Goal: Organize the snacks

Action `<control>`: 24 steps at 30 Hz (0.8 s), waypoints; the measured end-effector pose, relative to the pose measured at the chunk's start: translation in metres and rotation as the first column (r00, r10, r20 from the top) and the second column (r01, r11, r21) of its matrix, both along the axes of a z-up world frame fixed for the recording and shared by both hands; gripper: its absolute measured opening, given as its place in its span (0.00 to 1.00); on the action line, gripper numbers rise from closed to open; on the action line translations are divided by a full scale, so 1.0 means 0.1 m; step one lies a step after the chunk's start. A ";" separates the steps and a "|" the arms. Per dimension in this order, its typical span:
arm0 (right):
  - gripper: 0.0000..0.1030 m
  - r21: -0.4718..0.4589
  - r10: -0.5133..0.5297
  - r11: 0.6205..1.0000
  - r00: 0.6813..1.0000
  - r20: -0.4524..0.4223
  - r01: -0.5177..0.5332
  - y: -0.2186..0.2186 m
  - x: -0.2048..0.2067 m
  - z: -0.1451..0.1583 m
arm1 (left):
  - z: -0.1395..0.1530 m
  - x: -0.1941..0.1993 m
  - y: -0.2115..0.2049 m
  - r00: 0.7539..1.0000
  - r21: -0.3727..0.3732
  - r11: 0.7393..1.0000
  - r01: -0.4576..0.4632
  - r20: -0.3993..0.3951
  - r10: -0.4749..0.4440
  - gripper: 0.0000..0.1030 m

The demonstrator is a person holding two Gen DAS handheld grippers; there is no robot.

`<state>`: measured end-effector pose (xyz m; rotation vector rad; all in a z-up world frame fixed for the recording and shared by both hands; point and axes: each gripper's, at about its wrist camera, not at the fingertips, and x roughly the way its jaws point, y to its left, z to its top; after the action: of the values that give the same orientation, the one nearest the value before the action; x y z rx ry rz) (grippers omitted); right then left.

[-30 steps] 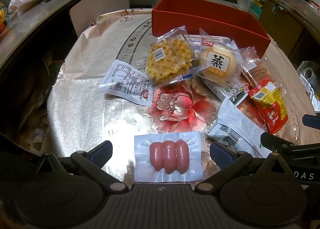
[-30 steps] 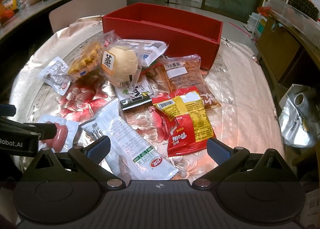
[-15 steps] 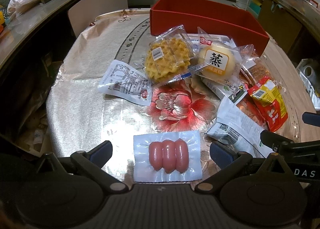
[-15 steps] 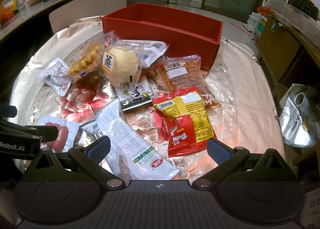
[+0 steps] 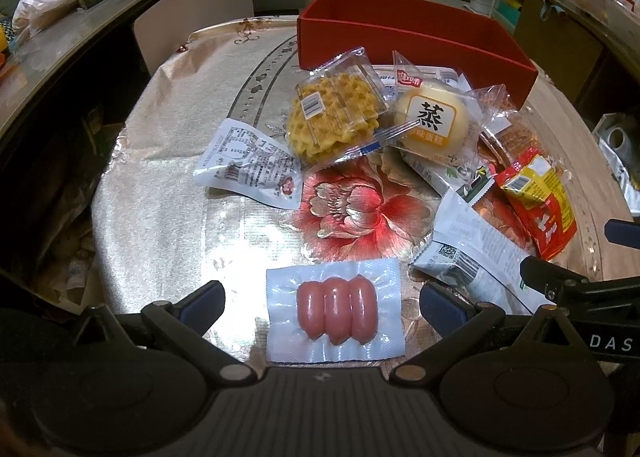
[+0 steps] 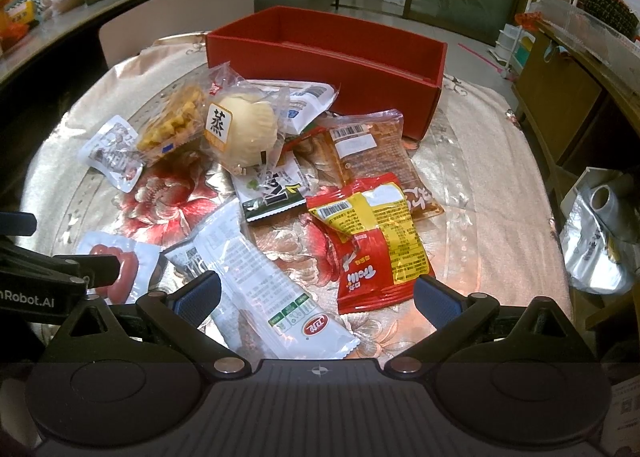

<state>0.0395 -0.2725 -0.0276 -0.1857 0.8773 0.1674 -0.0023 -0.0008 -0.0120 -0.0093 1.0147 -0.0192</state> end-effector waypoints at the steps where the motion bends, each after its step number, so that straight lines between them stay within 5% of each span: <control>1: 1.00 0.000 0.000 1.000 1.000 0.000 0.000 0.00 0.00 0.00 | 0.00 0.00 0.00 1.000 0.000 1.000 0.000 0.000 0.000 0.96; 24: 1.00 -0.013 0.037 0.999 0.998 -0.047 -0.037 0.05 0.02 -0.06 | -0.03 0.00 0.03 1.000 0.009 1.000 -0.007 -0.013 0.007 0.96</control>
<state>0.0412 -0.2673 -0.0339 -0.2120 0.9217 0.2006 -0.0028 0.0021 -0.0149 -0.0051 1.0276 -0.0080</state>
